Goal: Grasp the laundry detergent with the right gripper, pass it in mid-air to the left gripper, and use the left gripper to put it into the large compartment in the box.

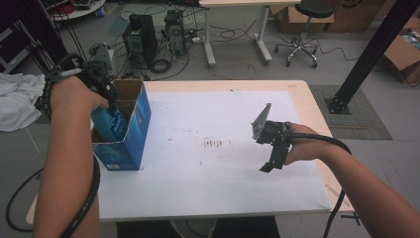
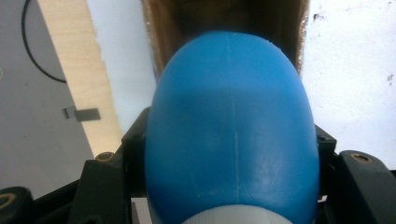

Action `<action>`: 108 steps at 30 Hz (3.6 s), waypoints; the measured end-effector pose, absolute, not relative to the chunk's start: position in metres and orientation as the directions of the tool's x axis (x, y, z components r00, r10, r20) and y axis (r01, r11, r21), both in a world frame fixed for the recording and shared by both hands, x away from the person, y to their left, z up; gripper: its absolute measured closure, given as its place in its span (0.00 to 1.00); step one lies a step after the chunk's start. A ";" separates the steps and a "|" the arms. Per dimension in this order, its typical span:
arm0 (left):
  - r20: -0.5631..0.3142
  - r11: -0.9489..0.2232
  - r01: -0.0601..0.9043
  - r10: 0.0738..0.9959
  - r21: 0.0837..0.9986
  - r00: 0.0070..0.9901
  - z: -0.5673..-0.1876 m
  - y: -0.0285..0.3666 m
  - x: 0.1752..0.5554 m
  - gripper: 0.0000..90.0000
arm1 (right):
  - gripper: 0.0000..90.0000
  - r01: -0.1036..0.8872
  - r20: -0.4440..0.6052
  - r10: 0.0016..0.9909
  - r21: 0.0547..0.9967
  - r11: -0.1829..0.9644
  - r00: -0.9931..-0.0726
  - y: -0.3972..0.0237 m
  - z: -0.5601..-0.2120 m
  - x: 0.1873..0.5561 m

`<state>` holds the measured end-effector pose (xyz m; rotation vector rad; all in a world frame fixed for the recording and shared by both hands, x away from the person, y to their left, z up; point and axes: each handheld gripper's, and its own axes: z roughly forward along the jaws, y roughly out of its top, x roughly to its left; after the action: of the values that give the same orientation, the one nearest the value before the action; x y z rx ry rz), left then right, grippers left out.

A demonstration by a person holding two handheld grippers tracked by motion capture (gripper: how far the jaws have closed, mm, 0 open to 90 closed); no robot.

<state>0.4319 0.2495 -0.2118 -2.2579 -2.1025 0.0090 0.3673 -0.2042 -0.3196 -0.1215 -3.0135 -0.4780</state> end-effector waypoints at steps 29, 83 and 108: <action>0.022 -0.088 0.991 0.996 -0.101 0.091 -0.291 0.250 0.444 0.43 | 0.00 0.095 0.117 0.063 0.293 0.951 -0.991 -0.201 -0.329 0.366; 0.037 -0.062 0.998 0.997 -0.030 0.063 -0.259 0.245 0.438 0.30 | 0.00 0.092 0.105 0.062 0.311 0.946 -0.992 -0.203 -0.331 0.365; 0.062 -0.085 0.996 0.994 -0.002 0.085 -0.222 0.240 0.427 0.20 | 0.00 0.085 0.095 0.057 0.323 0.943 -0.994 -0.203 -0.328 0.362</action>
<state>0.4275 0.2399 -0.2218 -2.2821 -2.0947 -0.0689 0.3619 -0.2029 -0.3277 -0.1097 -3.0126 -0.5070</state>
